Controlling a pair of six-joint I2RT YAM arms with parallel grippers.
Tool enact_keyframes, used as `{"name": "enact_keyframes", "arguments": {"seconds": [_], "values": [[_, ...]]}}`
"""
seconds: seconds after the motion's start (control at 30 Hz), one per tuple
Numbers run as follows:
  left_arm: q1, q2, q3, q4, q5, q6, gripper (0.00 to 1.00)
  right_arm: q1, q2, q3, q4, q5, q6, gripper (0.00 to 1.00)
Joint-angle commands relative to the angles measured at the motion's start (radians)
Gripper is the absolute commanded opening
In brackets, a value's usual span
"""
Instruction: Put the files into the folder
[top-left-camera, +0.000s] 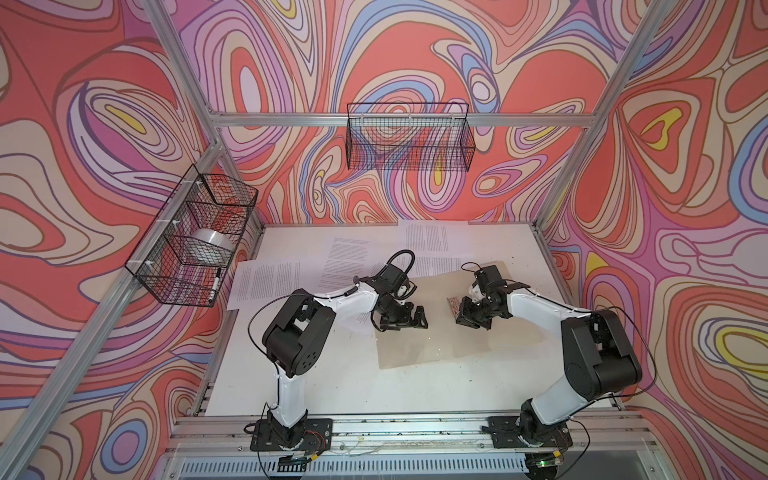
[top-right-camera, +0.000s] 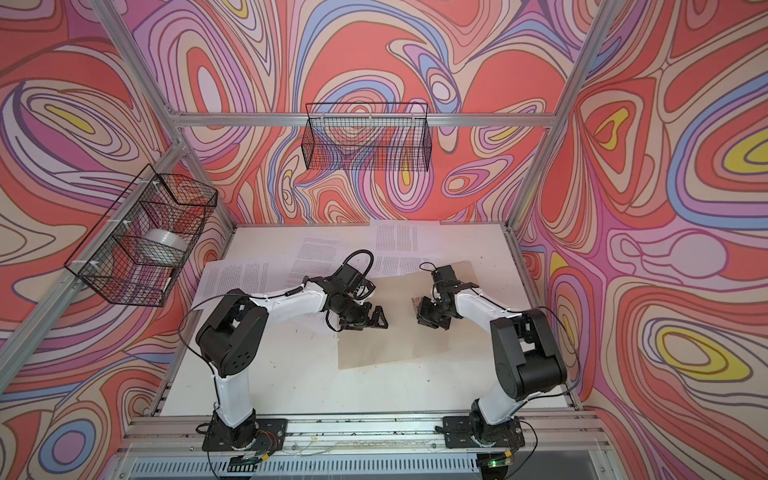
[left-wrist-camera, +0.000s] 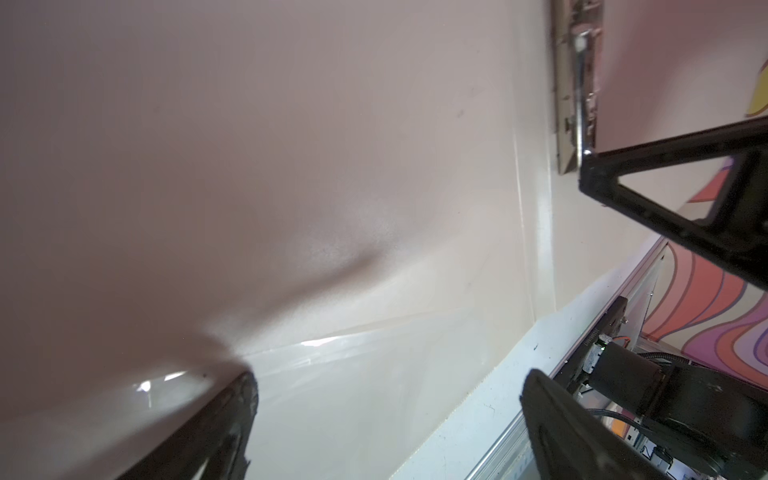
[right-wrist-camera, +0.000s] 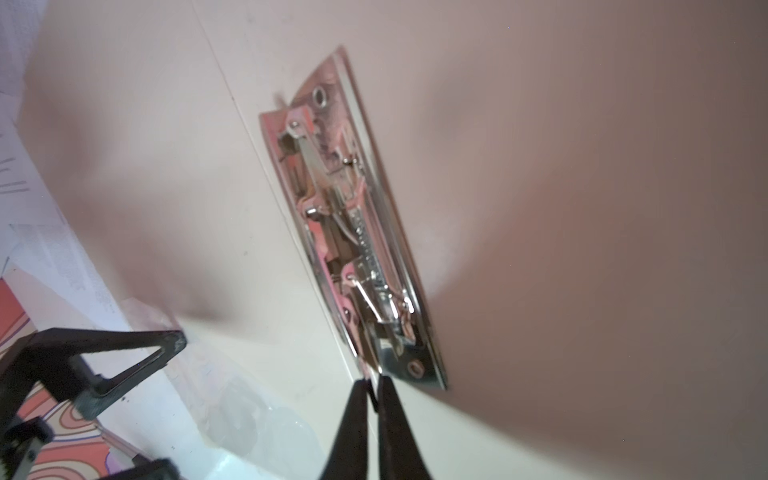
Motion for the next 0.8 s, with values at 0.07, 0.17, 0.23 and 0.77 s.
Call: {"name": "enact_keyframes", "arguments": {"seconds": [0.07,0.17,0.23,0.77], "values": [[0.005,0.089,-0.07,-0.142,-0.11,0.007,1.0,-0.011,-0.152,0.067,-0.044,-0.03,-0.046,0.61],[0.006,0.08,-0.065,-0.141,-0.102,0.011,1.0,-0.01,-0.184,0.074,-0.1,0.061,-0.074,0.45],[0.005,0.078,-0.062,-0.145,-0.097,0.015,1.0,-0.011,-0.175,0.064,-0.141,0.097,-0.088,0.23],[0.003,0.08,-0.067,-0.135,-0.085,0.016,1.0,-0.01,0.005,-0.037,0.006,0.035,-0.138,0.24]]}}
